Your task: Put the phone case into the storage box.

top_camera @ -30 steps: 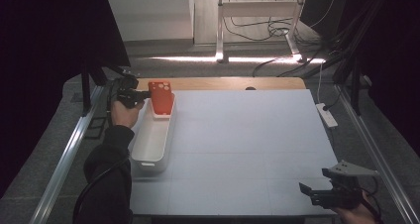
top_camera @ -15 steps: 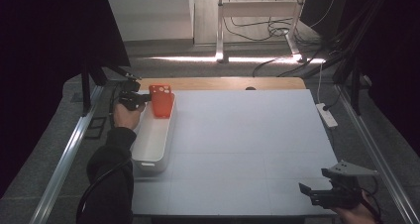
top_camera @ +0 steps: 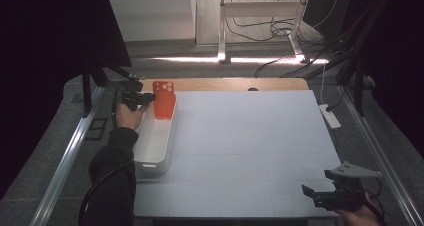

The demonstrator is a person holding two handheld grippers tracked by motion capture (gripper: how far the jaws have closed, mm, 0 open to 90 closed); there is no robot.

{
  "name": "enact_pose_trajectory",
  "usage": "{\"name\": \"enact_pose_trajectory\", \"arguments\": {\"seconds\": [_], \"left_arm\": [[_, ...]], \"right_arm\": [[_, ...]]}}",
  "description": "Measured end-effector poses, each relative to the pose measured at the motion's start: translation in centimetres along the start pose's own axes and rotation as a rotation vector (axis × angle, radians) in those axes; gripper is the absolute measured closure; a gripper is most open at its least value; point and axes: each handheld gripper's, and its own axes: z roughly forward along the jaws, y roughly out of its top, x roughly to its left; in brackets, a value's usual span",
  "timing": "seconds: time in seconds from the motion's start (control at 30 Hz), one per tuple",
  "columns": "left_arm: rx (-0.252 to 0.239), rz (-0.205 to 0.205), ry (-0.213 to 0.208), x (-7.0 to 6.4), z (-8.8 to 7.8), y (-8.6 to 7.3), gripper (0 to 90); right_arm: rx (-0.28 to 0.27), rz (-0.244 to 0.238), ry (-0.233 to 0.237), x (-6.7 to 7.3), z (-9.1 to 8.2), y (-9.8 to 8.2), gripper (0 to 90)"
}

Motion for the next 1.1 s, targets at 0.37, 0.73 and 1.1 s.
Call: {"name": "enact_pose_trajectory", "arguments": {"seconds": [0.37,0.73,1.1], "left_arm": [[-0.034,0.022,-0.041,-0.4,-0.3,-0.2,55.8],[-0.054,0.026,-0.064,-0.6,-0.7,-0.4,38.1],[-0.087,0.034,-0.095,-0.7,-1.5,-0.8,24.2]], "right_arm": [[0.000,0.000,-0.002,0.0,0.0,0.0,4.2],[0.001,0.001,-0.001,0.0,0.0,0.0,4.0],[0.002,0.001,-0.001,0.0,0.0,0.0,3.8]]}}
